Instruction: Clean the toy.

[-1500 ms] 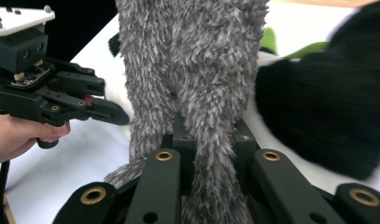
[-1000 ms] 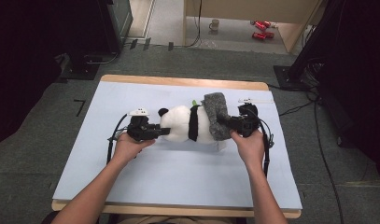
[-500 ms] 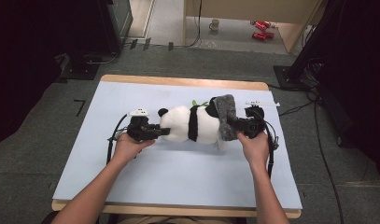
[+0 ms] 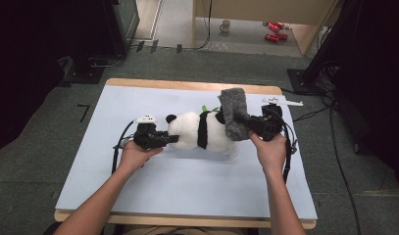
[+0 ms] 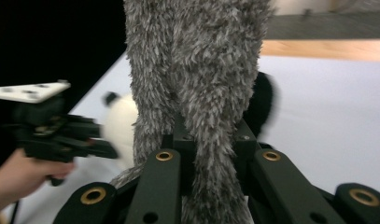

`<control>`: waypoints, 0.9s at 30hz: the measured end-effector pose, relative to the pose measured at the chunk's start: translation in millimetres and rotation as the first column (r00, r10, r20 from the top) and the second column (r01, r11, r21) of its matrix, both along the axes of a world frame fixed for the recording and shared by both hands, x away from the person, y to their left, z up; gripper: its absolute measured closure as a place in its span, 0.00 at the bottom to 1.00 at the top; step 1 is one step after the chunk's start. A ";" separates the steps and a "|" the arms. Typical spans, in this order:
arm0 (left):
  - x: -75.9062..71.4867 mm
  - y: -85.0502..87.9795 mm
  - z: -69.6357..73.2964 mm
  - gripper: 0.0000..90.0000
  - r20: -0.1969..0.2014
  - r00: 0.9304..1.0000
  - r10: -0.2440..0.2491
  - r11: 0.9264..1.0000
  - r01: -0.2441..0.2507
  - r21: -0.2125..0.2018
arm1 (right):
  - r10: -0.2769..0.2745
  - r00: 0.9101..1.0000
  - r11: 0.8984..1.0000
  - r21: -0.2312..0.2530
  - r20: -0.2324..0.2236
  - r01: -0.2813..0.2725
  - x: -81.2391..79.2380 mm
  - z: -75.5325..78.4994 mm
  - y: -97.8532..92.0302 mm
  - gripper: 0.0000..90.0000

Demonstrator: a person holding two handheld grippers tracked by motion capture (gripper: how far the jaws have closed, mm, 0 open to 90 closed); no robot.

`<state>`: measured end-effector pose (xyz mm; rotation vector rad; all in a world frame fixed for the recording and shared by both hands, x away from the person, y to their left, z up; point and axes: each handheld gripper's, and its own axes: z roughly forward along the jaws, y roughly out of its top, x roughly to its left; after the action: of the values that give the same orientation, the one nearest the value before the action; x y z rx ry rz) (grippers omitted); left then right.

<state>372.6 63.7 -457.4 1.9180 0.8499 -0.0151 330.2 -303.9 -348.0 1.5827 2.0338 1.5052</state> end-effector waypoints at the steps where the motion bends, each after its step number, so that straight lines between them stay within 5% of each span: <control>1: -0.8 0.1 -0.1 0.73 0.003 1.000 0.000 1.000 0.000 0.003 | 0.017 1.000 1.000 0.004 0.007 -0.017 -0.2 1.9 5.5 0.88; 8: -12.7 -5.9 5.5 0.74 0.020 1.000 0.011 1.000 -0.012 0.026 | 0.168 0.986 0.985 -0.032 -0.002 -0.168 4.4 -5.2 64.6 0.87; 13: -21.6 -9.5 8.6 0.74 0.032 0.999 0.011 0.999 -0.013 0.050 | 0.277 0.960 0.958 -0.063 -0.038 -0.279 7.1 -23.0 112.1 0.87; 17: -26.7 -10.4 8.4 0.74 0.042 0.999 0.021 0.997 -0.024 0.072 | 0.300 0.952 0.945 -0.115 -0.056 -0.305 7.6 -34.8 131.9 0.87; 21: -26.5 -9.1 6.4 0.74 0.040 0.999 0.028 0.998 -0.031 0.063 | 0.296 0.954 0.945 -0.130 -0.053 -0.301 9.7 -42.7 133.6 0.86; 25: -22.3 -6.5 5.2 0.73 0.036 0.999 0.029 0.998 -0.031 0.050 | 0.274 0.961 0.938 -0.213 -0.025 -0.273 9.2 -41.1 128.4 0.86; 27: -21.3 -5.7 5.4 0.73 0.033 0.999 0.028 0.998 -0.029 0.050 | 0.254 0.967 0.943 -0.216 -0.030 -0.254 10.3 -40.4 121.8 0.86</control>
<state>351.3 58.0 -452.0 1.9479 0.8627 0.0552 340.5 -182.1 -388.4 1.2795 2.3854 1.2955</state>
